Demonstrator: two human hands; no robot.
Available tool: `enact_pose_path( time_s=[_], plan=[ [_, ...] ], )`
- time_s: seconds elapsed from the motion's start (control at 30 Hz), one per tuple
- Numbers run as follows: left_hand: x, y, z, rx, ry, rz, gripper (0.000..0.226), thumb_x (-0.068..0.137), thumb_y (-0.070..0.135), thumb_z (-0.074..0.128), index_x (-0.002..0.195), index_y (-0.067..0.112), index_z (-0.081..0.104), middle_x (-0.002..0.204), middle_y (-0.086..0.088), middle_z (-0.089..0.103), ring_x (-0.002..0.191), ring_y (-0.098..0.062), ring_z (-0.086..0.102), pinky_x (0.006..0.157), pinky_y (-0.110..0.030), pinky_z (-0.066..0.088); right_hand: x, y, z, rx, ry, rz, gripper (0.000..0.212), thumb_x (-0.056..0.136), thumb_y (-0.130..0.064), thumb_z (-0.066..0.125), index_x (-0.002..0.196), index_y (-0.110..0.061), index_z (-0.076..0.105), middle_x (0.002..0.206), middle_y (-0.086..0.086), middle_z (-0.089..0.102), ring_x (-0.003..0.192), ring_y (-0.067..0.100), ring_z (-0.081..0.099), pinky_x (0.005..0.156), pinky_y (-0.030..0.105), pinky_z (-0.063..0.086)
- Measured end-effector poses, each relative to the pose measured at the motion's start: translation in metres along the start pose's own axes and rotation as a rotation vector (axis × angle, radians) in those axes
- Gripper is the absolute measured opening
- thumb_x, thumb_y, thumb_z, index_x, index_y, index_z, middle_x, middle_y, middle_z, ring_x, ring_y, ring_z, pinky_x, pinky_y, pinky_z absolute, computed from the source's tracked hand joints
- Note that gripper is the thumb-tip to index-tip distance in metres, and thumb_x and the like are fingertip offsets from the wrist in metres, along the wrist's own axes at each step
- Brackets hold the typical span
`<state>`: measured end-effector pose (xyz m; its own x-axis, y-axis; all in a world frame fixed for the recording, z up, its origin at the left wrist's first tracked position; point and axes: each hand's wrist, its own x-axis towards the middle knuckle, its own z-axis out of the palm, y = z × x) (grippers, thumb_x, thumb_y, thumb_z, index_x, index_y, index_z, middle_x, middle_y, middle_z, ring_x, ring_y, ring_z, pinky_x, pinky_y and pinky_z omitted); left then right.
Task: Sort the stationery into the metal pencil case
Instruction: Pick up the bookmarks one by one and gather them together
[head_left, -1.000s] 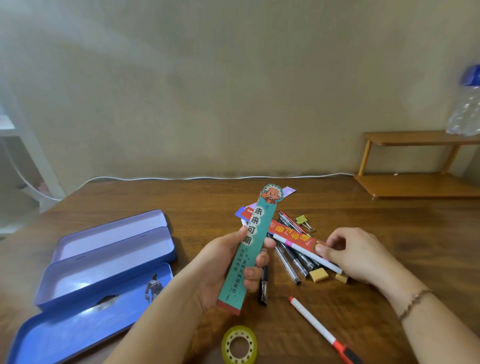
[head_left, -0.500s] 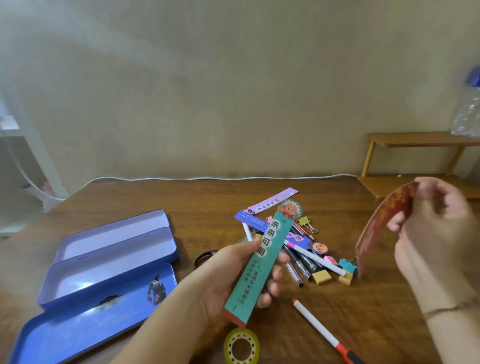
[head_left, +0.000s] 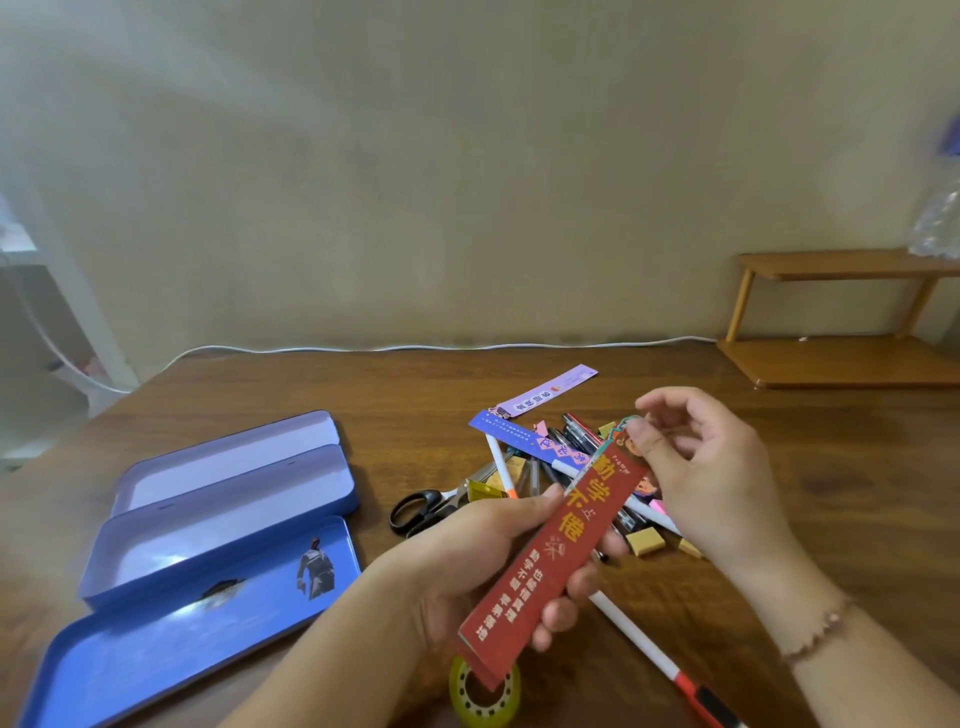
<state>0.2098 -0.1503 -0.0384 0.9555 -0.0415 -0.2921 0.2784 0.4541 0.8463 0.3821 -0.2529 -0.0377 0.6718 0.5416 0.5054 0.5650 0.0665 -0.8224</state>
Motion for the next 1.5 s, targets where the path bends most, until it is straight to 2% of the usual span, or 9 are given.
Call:
enact_pose_path(
  time_s=[0.17,0.3,0.4,0.53,0.73,0.97,1.13,1.3,1.5],
  plan=[
    [0.002,-0.001,-0.003,-0.076,-0.049,0.021,0.058,0.102,0.052,0.031,0.123,0.003,0.056,0.083,-0.006,0.061,0.053,-0.009,0.059,0.047,-0.020,0.051,0.005,-0.004,-0.008,0.142,-0.131,0.278,0.017,0.096,-0.022,0.055,0.089,-0.025,0.071,0.077,0.003,0.068,0.051,0.007,0.053,0.045,0.023,0.047],
    [0.003,0.001,-0.003,-0.111,0.042,0.138,0.053,0.098,0.049,0.037,0.119,0.012,0.068,0.102,-0.019,0.069,0.056,-0.018,0.065,0.045,-0.023,0.052,0.013,-0.002,-0.025,-0.063,0.099,0.212,0.013,0.095,-0.031,0.052,0.094,-0.027,0.065,0.088,-0.005,0.064,0.076,0.014,0.061,0.052,0.024,0.049],
    [0.003,0.004,-0.003,-0.172,0.126,0.171,0.049,0.091,0.042,0.046,0.117,0.007,0.070,0.112,-0.023,0.069,0.054,-0.019,0.066,0.041,-0.022,0.051,0.015,0.002,-0.028,-0.042,0.089,0.266,0.018,0.096,-0.034,0.048,0.102,-0.025,0.062,0.091,-0.004,0.060,0.092,0.018,0.059,0.056,0.024,0.049],
    [0.004,0.004,-0.002,-0.197,0.237,0.153,0.053,0.085,0.042,0.053,0.125,0.006,0.059,0.111,-0.023,0.071,0.047,-0.016,0.062,0.036,-0.017,0.044,0.012,-0.003,-0.024,0.109,-0.047,0.339,0.024,0.100,-0.037,0.039,0.096,-0.022,0.058,0.087,0.006,0.061,0.075,0.015,0.060,0.052,0.024,0.047],
    [0.001,0.009,-0.007,-0.283,0.310,0.174,0.059,0.075,0.057,0.061,0.106,0.008,0.072,0.097,-0.017,0.070,0.044,-0.018,0.060,0.032,-0.016,0.040,0.013,-0.015,-0.031,0.138,-0.157,0.335,0.024,0.086,-0.042,0.053,0.094,-0.024,0.067,0.085,0.005,0.067,0.067,0.015,0.060,0.052,0.026,0.051],
    [0.006,0.007,-0.008,-0.306,0.440,0.198,0.026,0.074,0.019,0.063,0.097,0.007,0.064,0.076,-0.012,0.063,0.040,-0.014,0.048,0.030,-0.015,0.032,0.008,-0.020,-0.029,0.096,-0.165,0.233,0.028,0.074,-0.045,0.067,0.089,-0.022,0.066,0.071,0.004,0.072,0.048,0.016,0.061,0.043,0.023,0.050],
    [0.001,0.005,-0.008,-0.225,0.241,0.203,0.016,0.086,0.016,0.056,0.100,0.009,0.058,0.087,-0.015,0.067,0.051,-0.017,0.055,0.037,-0.019,0.041,0.004,-0.022,-0.022,0.047,-0.046,0.151,0.036,0.069,-0.047,0.071,0.081,-0.014,0.061,0.059,0.005,0.069,0.038,0.013,0.057,0.035,0.021,0.046],
    [-0.007,0.004,-0.009,-0.035,-0.120,0.124,0.031,0.103,0.023,0.038,0.130,0.010,0.046,0.118,-0.025,0.058,0.074,-0.022,0.067,0.055,-0.025,0.055,0.007,-0.029,-0.030,0.142,-0.165,0.160,0.029,0.060,-0.038,0.076,0.071,-0.014,0.061,0.057,0.003,0.068,0.051,0.013,0.067,0.034,0.022,0.046],
    [0.004,-0.006,-0.011,0.052,-0.082,0.015,0.047,0.102,0.045,0.034,0.120,0.009,0.058,0.071,-0.003,0.056,0.044,-0.003,0.048,0.039,-0.014,0.032,0.002,-0.021,-0.017,0.257,-0.196,0.080,0.020,0.075,-0.042,0.066,0.078,-0.022,0.065,0.057,0.008,0.061,0.041,0.017,0.049,0.036,0.021,0.039]
  ],
)
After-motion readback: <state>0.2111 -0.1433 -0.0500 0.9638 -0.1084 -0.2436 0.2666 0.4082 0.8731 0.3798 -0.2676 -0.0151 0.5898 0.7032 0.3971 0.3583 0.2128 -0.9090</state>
